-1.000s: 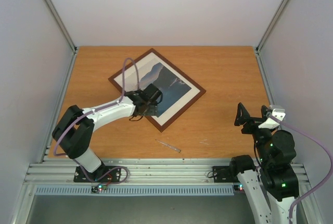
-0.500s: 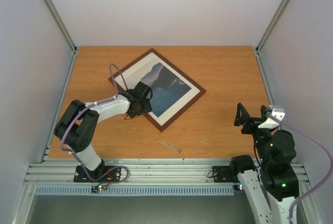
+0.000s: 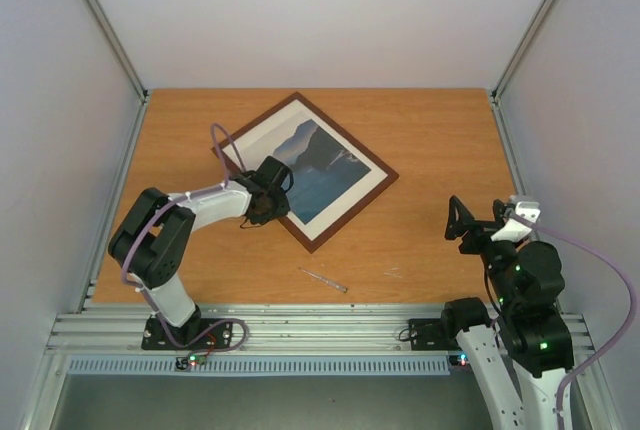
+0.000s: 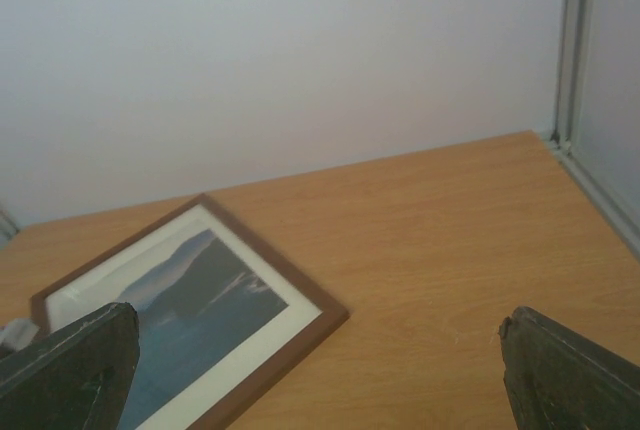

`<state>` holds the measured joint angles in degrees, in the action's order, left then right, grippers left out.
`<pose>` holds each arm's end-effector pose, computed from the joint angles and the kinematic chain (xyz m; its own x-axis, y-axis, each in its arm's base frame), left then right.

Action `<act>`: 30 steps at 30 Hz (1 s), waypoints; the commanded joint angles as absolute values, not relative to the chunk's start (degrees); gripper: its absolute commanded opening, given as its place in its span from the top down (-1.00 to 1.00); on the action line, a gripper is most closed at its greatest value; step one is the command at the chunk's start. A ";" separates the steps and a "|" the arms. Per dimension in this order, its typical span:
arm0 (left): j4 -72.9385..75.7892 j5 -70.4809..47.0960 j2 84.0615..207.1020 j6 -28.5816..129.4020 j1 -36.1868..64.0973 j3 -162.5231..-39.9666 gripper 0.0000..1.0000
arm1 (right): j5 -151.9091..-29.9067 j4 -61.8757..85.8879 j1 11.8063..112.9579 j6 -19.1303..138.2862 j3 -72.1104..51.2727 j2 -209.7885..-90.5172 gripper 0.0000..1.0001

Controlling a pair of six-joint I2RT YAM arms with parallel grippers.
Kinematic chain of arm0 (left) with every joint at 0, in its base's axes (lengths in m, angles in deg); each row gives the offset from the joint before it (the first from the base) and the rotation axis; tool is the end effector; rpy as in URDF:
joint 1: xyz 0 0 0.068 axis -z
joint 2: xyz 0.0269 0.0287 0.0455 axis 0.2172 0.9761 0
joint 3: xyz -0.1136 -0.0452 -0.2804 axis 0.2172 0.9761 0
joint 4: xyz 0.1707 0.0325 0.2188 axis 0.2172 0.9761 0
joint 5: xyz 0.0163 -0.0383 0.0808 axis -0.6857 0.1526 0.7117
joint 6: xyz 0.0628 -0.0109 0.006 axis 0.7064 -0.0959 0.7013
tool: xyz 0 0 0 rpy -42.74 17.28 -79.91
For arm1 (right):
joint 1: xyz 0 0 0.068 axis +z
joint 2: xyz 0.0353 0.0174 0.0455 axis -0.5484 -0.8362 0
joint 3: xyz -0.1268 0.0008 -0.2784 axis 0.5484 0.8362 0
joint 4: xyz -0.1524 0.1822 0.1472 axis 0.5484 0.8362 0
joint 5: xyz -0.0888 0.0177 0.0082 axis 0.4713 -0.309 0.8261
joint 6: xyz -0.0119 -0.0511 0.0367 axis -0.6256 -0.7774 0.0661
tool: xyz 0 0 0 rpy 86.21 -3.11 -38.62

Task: Take the photo out of the frame
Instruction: Adjust the photo frame at the center of the board.

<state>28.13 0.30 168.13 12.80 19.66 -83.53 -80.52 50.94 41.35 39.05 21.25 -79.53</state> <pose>0.2896 -0.1785 0.1558 -0.9001 -0.3258 -0.2895 -0.2601 0.9345 -0.2429 0.0368 0.0027 0.3505 -0.0787 -0.2503 -0.9650 -0.1152 0.9638 -0.2406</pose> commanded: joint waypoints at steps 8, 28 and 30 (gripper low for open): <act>23.70 -4.20 171.24 20.84 20.30 -87.68 0.62 | -98.53 50.42 41.78 41.30 19.36 -89.17 -0.97; 31.74 -4.40 178.86 40.96 18.47 -102.57 0.74 | -105.75 33.97 56.72 35.29 23.66 -115.57 -0.97; 31.92 -4.60 179.42 41.92 17.71 -102.97 0.73 | -101.43 34.25 61.40 31.94 22.25 -118.94 -0.97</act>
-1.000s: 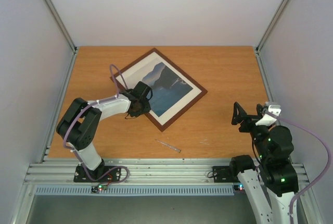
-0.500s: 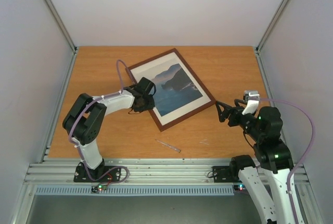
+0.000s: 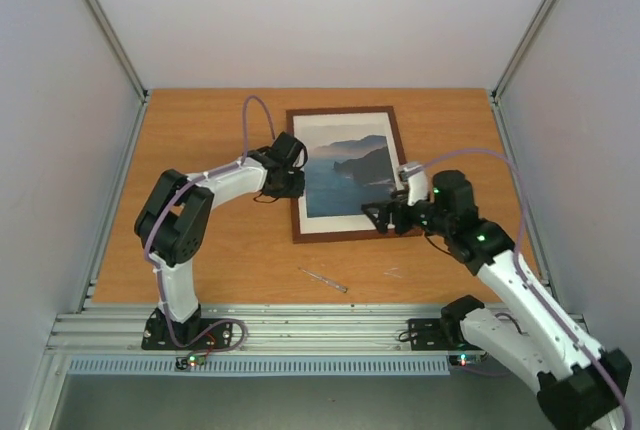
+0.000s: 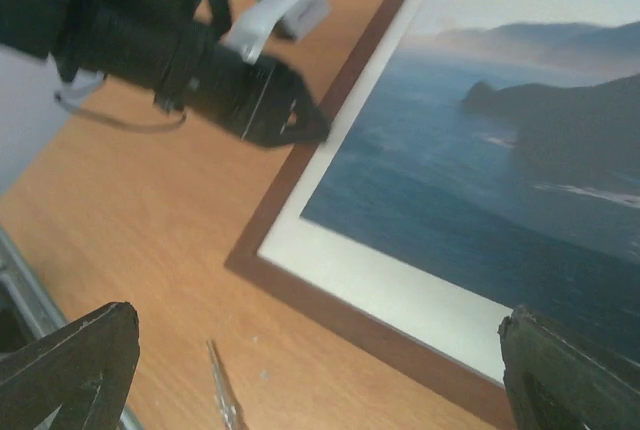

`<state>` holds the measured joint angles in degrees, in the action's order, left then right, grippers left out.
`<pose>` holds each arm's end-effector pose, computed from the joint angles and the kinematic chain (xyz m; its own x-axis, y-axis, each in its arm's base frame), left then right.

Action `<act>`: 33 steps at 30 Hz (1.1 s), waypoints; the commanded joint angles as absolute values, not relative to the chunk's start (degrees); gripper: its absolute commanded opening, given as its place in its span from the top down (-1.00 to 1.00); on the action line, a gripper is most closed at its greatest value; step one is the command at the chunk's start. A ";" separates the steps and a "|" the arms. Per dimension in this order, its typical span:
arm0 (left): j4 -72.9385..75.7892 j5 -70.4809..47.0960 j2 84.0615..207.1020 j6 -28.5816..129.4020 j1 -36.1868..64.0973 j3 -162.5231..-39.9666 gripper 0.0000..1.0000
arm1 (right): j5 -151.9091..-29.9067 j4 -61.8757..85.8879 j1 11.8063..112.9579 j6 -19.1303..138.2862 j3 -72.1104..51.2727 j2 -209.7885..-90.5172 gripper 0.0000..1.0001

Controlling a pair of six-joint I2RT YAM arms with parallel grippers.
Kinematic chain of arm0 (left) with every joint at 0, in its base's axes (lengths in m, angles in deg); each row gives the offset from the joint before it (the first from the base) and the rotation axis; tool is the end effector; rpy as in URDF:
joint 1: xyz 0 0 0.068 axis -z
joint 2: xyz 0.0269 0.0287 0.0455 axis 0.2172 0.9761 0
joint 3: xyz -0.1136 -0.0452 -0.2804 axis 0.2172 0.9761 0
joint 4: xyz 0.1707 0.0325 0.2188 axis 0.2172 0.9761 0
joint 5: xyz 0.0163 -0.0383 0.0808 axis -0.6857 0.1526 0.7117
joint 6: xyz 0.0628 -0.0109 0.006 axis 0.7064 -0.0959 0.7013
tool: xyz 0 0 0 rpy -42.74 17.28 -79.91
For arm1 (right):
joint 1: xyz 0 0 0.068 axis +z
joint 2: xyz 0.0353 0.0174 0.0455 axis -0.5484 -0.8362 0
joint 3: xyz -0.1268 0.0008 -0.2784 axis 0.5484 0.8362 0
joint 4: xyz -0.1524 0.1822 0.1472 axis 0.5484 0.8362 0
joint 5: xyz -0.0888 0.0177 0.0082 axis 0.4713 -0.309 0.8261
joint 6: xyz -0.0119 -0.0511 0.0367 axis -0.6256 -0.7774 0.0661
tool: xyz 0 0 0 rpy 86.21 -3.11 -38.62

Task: Take the photo out of the frame
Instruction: Adjust the photo frame at the center of the board, then turn over the photo frame at the center of the board.

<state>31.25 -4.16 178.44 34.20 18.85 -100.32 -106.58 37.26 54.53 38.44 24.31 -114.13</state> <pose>0.3524 -0.2157 0.1737 -0.9280 0.0201 -0.3722 0.1049 0.9722 -0.2092 0.1614 0.0837 0.3054 -0.2900 -0.3567 -0.8881 -0.7475 0.6639 -0.0226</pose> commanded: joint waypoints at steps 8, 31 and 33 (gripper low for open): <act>34.37 -4.64 183.06 44.11 16.99 -106.14 0.58 | -91.40 33.82 71.13 22.89 18.59 -130.40 -0.97; 36.18 -10.30 177.60 38.48 20.02 -96.74 0.19 | -73.16 30.57 88.17 8.11 21.94 -140.78 -0.97; 36.15 -10.13 177.73 38.27 20.37 -96.48 0.24 | -72.28 29.87 89.20 7.15 22.35 -141.42 -0.97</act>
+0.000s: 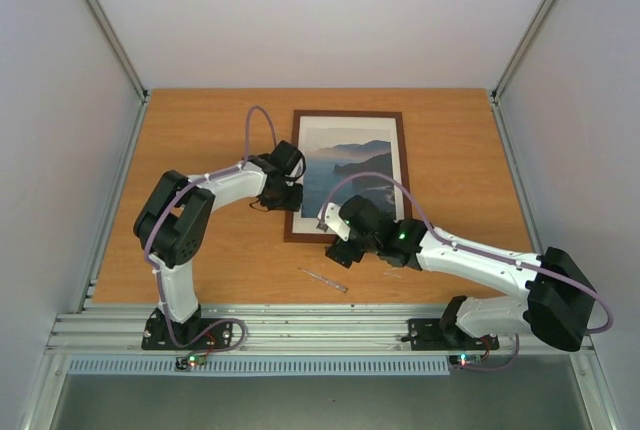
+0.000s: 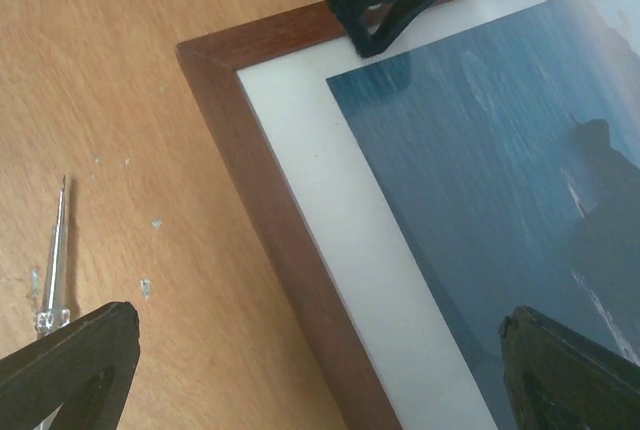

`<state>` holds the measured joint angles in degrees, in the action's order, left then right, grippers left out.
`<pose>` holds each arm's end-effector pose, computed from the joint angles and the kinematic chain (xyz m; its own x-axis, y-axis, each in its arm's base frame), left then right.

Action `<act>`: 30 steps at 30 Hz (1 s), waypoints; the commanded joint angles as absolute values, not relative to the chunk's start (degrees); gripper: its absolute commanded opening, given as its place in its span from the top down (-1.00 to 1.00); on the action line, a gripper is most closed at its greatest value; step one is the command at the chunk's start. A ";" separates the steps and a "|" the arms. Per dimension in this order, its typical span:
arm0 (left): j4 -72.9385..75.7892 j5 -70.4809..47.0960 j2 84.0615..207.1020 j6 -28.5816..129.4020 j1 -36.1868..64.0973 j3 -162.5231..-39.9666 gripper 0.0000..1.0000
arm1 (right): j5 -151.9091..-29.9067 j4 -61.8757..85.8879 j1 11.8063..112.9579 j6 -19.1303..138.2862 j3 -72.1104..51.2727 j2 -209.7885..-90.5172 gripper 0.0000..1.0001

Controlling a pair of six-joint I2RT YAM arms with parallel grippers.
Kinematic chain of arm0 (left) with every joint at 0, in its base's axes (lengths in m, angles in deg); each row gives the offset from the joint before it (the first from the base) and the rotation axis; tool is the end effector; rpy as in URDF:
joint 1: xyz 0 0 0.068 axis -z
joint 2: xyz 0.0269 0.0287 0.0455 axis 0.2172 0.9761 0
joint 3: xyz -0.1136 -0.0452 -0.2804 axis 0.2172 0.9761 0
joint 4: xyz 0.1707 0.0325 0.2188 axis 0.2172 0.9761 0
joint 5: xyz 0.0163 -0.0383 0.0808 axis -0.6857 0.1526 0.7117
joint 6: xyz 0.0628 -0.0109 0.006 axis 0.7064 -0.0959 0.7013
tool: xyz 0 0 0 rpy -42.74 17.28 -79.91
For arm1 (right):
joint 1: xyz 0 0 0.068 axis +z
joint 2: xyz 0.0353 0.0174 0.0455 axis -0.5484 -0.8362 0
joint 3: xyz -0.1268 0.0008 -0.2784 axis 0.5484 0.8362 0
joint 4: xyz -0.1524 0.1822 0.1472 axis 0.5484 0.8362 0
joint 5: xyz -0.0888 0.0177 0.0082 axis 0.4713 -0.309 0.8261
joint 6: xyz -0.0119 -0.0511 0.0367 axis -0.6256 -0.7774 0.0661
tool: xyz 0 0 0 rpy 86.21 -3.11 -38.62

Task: Take the photo out of the frame
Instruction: Turn over the photo frame at the center of the board.

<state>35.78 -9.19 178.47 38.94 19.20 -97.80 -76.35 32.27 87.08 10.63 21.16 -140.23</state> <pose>0.3323 -0.2114 0.1573 -0.9588 0.1350 -0.2498 0.1898 0.9591 -0.2099 0.1635 0.2133 0.2372 0.1805 -0.8814 -0.4366 -0.8530 0.0807 -0.5156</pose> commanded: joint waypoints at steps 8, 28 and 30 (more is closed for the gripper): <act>36.54 -10.02 177.57 38.34 20.68 -96.64 0.71 | -69.81 25.60 92.00 3.96 24.91 -142.96 -0.97; 38.68 -9.22 172.18 37.40 20.63 -98.98 0.99 | -55.26 7.86 96.63 0.47 31.01 -153.79 -0.93; 38.71 -9.40 171.60 37.15 20.67 -99.11 0.99 | -53.85 6.48 97.11 -0.15 31.19 -155.19 -0.93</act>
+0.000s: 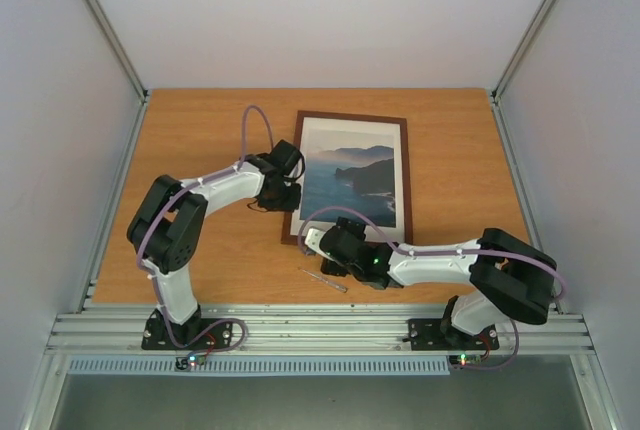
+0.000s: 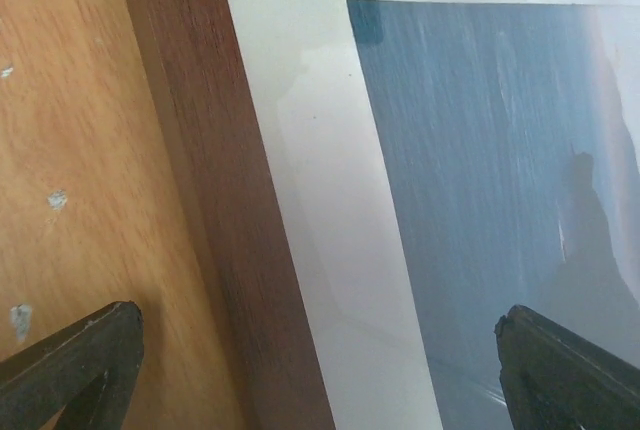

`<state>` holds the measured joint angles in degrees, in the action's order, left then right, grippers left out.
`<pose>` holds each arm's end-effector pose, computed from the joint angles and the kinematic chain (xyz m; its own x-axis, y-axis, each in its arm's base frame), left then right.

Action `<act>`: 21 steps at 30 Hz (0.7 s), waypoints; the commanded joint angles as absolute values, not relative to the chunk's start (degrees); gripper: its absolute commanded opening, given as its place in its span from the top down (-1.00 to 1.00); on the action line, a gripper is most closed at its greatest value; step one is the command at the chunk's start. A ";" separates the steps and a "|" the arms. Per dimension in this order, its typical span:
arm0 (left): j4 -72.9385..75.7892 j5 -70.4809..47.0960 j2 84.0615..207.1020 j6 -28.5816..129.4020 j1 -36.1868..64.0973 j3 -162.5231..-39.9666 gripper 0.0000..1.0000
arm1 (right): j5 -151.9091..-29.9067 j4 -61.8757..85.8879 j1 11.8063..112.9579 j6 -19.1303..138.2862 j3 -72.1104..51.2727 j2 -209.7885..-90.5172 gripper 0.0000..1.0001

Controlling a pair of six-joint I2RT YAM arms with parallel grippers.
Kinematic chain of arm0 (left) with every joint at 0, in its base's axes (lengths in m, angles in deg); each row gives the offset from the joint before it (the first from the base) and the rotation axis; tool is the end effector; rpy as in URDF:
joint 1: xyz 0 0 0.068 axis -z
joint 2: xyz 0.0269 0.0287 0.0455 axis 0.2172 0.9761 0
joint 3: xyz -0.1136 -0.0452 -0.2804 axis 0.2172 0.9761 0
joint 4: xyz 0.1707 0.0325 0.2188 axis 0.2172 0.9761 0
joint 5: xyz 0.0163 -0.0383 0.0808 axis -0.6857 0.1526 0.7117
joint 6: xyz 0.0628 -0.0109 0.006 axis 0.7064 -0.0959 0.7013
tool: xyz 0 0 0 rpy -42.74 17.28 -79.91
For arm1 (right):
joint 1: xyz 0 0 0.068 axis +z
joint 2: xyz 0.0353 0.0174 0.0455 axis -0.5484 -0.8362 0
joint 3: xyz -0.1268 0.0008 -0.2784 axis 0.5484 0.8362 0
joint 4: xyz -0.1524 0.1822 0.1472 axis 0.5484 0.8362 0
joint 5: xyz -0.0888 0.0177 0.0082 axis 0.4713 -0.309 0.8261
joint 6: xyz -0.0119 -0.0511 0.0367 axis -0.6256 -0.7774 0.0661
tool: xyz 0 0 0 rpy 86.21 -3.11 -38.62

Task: Take the photo out of the frame
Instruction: Turn over the photo frame at the center of the board.

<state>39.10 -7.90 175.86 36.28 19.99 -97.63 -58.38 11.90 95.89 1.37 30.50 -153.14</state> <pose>0.3217 -0.2098 0.1710 -0.9663 0.1033 -0.2357 0.1514 0.9688 -0.1961 0.1490 0.2421 0.1578 0.3128 -0.9377 -0.1511 -0.6993 -0.1197 -0.7047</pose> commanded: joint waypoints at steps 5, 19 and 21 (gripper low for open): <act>38.85 -9.08 169.86 36.35 20.59 -98.97 0.99 | -51.28 4.48 98.68 -1.38 31.20 -157.54 -0.91; 39.52 -5.55 164.58 34.19 19.17 -95.50 0.99 | -37.37 -5.49 99.61 -3.91 30.95 -162.87 -0.78; 39.45 -5.67 164.13 33.98 19.11 -94.79 0.99 | -35.82 -6.97 99.60 -3.88 30.79 -163.44 -0.74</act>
<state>41.79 -5.10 167.60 35.36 19.53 -95.40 -41.16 -1.71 99.01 -3.09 30.91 -162.24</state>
